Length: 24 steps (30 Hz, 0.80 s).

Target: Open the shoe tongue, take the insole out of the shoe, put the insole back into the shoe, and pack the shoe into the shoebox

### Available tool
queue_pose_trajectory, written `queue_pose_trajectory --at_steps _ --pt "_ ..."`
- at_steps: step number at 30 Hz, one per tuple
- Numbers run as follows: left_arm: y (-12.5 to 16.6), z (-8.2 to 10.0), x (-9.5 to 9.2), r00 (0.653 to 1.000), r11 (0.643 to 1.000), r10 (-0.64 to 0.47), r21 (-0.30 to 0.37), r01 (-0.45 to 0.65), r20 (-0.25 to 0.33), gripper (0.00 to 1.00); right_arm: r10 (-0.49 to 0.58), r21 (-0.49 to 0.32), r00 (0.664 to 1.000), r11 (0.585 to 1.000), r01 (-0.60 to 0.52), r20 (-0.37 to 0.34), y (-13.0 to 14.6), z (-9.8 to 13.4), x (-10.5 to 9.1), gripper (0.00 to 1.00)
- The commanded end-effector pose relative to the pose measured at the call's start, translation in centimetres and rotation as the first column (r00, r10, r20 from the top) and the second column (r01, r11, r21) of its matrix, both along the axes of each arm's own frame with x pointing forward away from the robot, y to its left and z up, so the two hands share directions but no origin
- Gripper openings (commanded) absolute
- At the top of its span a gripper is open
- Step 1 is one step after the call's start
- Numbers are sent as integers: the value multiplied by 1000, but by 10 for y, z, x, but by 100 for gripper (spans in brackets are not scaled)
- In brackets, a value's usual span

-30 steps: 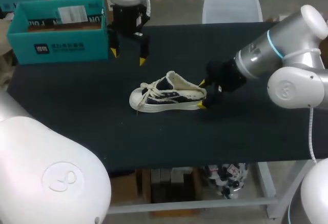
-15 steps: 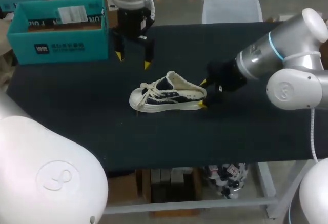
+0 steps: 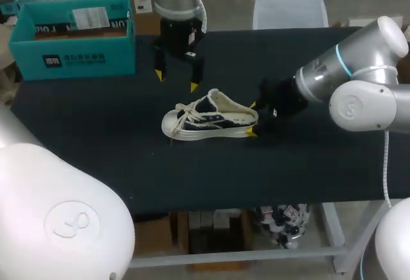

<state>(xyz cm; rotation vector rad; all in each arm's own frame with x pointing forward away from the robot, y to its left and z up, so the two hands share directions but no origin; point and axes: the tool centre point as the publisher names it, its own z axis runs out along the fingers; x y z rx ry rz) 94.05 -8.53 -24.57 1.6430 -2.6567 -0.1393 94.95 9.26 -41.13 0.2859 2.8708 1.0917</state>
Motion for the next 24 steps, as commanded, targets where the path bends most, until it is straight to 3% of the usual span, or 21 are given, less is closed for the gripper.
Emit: queue_pose_trajectory --at_steps 1,15,16,17,18,24 --pt "-4 -3 -2 1000 1000 4 7 -4 11 100 25 8 999 1000 -25 -25 3 -4 6 100" --pt "-6 -6 -1 997 995 69 -70 -66 33 100 37 40 999 999 -36 -38 7 -15 4 100" --pt "-7 -6 -1 997 995 74 -73 -71 36 100 36 43 999 998 -35 -37 7 -15 4 91" --pt "-9 -5 -1 995 993 94 -80 -91 41 100 38 48 999 998 -36 -36 6 -16 4 18" --pt "-10 -4 -1 994 992 97 -85 -94 39 100 38 48 999 998 -36 -36 6 -16 5 0" --pt "-24 2 -6 984 985 157 -88 -150 83 100 44 66 999 997 -42 -28 5 -18 4 0"
